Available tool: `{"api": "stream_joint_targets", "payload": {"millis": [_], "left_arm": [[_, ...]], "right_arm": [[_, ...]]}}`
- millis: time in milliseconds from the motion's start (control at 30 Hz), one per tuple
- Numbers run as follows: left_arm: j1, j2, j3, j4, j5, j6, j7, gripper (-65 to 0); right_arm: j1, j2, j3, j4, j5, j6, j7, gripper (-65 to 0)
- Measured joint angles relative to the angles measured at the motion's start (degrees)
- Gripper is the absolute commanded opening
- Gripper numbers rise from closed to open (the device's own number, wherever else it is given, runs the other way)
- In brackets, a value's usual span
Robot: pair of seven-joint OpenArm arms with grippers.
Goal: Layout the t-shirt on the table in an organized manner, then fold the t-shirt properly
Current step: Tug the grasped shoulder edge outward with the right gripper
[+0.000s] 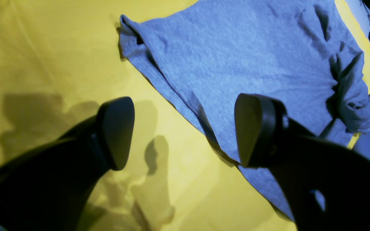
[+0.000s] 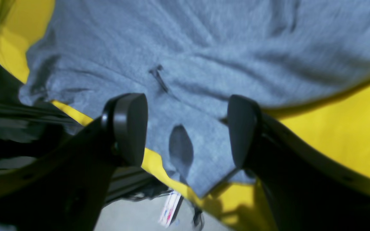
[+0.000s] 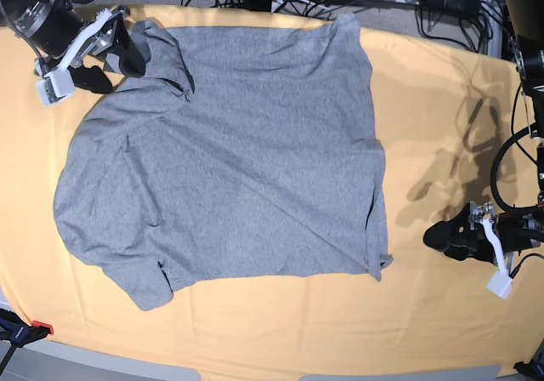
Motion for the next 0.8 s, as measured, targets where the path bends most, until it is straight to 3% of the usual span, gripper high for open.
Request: {"api": "stream_joint_targets", "payload": {"millis": [267,500,667,800], "left_arm": [[0.1,0.0,0.0,0.0,0.0,0.0,0.0,-15.6],[0.1,0.0,0.0,0.0,0.0,0.0,0.0,-15.6],[0.1,0.0,0.0,0.0,0.0,0.0,0.0,-15.6],[0.1,0.0,0.0,0.0,0.0,0.0,0.0,-15.6]], "right_arm": [[0.3,0.3,-1.9,-6.3,2.5,0.8,-0.2,-27.2],[0.3,0.3,-7.1,-6.3,1.4,0.8,-0.2,-65.0],[0.2,0.5,-8.9,-5.8,1.6,0.8,-0.2,-65.0],[0.1,0.8,-6.4,-0.1,1.5,0.9,-0.2,-65.0]]}}
